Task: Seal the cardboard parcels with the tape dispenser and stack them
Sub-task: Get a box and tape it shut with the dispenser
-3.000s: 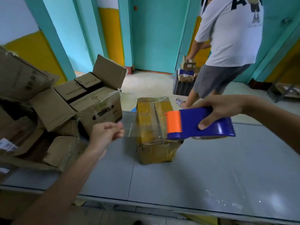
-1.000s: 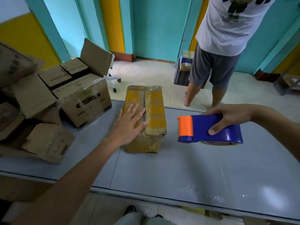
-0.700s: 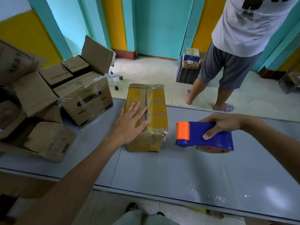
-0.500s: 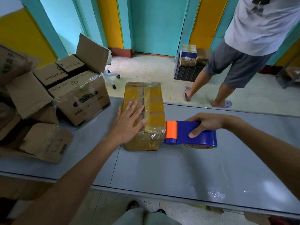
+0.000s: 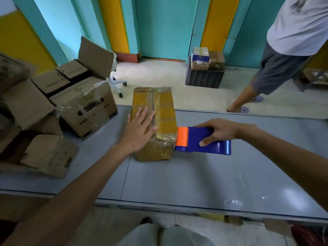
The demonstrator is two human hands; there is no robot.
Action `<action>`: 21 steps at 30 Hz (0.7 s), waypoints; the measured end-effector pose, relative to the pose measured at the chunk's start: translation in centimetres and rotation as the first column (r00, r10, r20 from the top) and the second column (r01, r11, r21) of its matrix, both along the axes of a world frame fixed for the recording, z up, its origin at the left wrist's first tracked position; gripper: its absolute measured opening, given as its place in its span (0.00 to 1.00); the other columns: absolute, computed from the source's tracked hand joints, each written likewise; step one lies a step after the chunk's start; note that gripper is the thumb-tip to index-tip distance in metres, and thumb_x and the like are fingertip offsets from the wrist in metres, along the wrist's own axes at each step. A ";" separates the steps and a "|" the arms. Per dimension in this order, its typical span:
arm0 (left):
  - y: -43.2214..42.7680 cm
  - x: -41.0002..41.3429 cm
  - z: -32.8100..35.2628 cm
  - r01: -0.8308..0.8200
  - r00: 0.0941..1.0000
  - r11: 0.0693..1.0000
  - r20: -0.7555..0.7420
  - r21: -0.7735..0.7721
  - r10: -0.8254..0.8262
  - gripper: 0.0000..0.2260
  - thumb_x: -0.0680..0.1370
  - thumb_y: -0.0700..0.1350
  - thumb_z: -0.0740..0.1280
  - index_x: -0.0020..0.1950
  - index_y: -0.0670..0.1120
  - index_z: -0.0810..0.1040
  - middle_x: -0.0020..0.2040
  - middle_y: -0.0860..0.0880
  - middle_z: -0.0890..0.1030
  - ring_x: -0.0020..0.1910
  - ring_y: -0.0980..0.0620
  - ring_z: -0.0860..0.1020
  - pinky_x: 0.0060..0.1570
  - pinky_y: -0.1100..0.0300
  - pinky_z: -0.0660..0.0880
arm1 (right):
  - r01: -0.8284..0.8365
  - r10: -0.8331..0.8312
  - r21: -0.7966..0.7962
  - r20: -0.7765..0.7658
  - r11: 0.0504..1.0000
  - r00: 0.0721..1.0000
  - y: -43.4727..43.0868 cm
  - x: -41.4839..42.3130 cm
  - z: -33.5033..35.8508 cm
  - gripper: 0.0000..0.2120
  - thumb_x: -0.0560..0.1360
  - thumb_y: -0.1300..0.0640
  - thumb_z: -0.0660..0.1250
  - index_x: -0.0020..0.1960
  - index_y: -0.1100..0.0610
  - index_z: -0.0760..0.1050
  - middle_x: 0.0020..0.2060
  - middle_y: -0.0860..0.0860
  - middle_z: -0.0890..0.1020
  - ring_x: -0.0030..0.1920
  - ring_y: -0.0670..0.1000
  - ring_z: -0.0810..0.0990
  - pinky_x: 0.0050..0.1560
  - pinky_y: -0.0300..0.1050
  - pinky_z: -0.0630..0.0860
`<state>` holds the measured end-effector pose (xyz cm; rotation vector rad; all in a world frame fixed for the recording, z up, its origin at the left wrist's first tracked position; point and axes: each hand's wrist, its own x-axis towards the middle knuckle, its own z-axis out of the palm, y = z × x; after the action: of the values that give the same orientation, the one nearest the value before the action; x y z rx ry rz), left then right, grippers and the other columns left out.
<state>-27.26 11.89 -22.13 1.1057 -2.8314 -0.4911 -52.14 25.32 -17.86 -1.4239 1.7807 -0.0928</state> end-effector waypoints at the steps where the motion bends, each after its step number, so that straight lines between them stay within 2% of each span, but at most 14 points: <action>1: 0.1 -0.1 0.0 0.001 1.000 1.000 0.006 0.000 -0.001 0.25 0.81 0.56 0.48 0.76 0.54 0.44 0.77 0.50 0.41 0.75 0.52 0.38 0.71 0.50 0.34 | 0.010 -0.010 0.005 0.011 1.000 1.000 0.1 0.1 0.0 0.26 0.73 0.50 0.71 0.69 0.47 0.67 0.54 0.46 0.78 0.51 0.46 0.77 0.51 0.40 0.74; 5: 0.0 0.0 -0.1 -0.004 1.000 1.000 0.021 -0.020 0.005 0.25 0.81 0.56 0.48 0.76 0.53 0.43 0.77 0.49 0.41 0.75 0.52 0.37 0.71 0.50 0.35 | 0.052 -0.057 0.060 0.083 0.997 0.995 0.2 0.6 -0.2 0.26 0.68 0.45 0.72 0.64 0.49 0.72 0.50 0.46 0.81 0.49 0.47 0.80 0.47 0.40 0.75; 8: 0.0 -0.1 -0.1 0.001 1.000 1.000 0.021 -0.021 -0.001 0.25 0.81 0.56 0.48 0.76 0.53 0.44 0.77 0.49 0.41 0.75 0.52 0.37 0.71 0.49 0.35 | 0.123 -0.137 0.089 0.170 0.988 0.976 0.8 0.8 -1.2 0.25 0.64 0.44 0.70 0.59 0.52 0.76 0.47 0.49 0.83 0.46 0.50 0.82 0.42 0.39 0.76; 10: 0.3 -0.2 -0.1 0.003 1.000 1.000 0.021 -0.018 -0.003 0.25 0.81 0.56 0.48 0.76 0.53 0.45 0.77 0.49 0.41 0.75 0.52 0.37 0.71 0.49 0.35 | 0.121 -0.139 0.101 0.197 0.987 0.971 0.8 0.7 -0.9 0.25 0.64 0.45 0.69 0.59 0.52 0.76 0.49 0.51 0.83 0.46 0.51 0.82 0.41 0.38 0.77; 12: 0.1 -0.1 0.1 0.006 1.000 1.000 0.027 -0.023 -0.005 0.25 0.81 0.56 0.48 0.76 0.53 0.45 0.77 0.49 0.41 0.75 0.52 0.37 0.71 0.49 0.35 | 0.061 -0.071 0.081 0.129 0.995 0.989 0.3 0.7 0.0 0.23 0.67 0.46 0.71 0.60 0.49 0.75 0.52 0.51 0.82 0.48 0.50 0.81 0.45 0.39 0.76; 14: 0.0 0.0 0.1 0.017 0.999 1.000 0.035 -0.021 -0.016 0.25 0.81 0.56 0.48 0.76 0.53 0.45 0.77 0.49 0.41 0.75 0.51 0.38 0.71 0.49 0.35 | -0.033 0.037 0.047 -0.100 0.998 0.994 -0.5 1.3 0.0 0.25 0.71 0.47 0.72 0.66 0.47 0.71 0.56 0.49 0.80 0.51 0.50 0.78 0.50 0.42 0.73; 15: 0.0 0.0 0.2 0.028 0.999 0.999 0.032 -0.019 -0.027 0.25 0.81 0.56 0.48 0.76 0.53 0.45 0.77 0.49 0.41 0.75 0.52 0.38 0.71 0.49 0.35 | -0.114 0.123 0.053 -0.250 0.992 0.960 -0.8 1.9 -0.5 0.26 0.72 0.47 0.70 0.68 0.48 0.69 0.58 0.49 0.78 0.54 0.51 0.76 0.51 0.44 0.72; 16: -0.1 0.1 0.1 0.040 0.999 0.999 0.029 -0.015 -0.040 0.25 0.81 0.57 0.48 0.76 0.53 0.45 0.77 0.49 0.41 0.75 0.52 0.37 0.71 0.50 0.35 | -0.172 0.189 0.080 -0.336 0.982 0.923 -0.9 2.6 -1.3 0.28 0.72 0.46 0.70 0.69 0.49 0.68 0.60 0.51 0.77 0.57 0.53 0.75 0.52 0.45 0.71; 19: -0.2 0.4 -0.2 0.024 1.000 1.000 0.015 -0.019 -0.023 0.27 0.79 0.61 0.45 0.76 0.54 0.45 0.77 0.50 0.40 0.75 0.53 0.37 0.70 0.51 0.34 | -0.132 0.157 0.112 -0.263 0.985 0.952 -1.1 3.1 -2.5 0.29 0.73 0.47 0.69 0.71 0.52 0.66 0.63 0.53 0.75 0.60 0.54 0.73 0.56 0.48 0.71; 21: -0.6 0.2 -0.1 0.024 0.999 1.000 0.021 -0.005 -0.024 0.26 0.80 0.61 0.44 0.76 0.55 0.44 0.77 0.50 0.40 0.75 0.53 0.37 0.70 0.51 0.34 | -0.121 0.141 0.081 -0.315 0.989 0.939 -1.1 2.0 -1.6 0.29 0.73 0.46 0.69 0.71 0.51 0.66 0.63 0.52 0.76 0.60 0.54 0.73 0.55 0.47 0.71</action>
<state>-27.05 11.27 -22.19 1.0844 -2.8655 -0.4759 -50.11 24.25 -19.47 -1.5775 1.9212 0.2765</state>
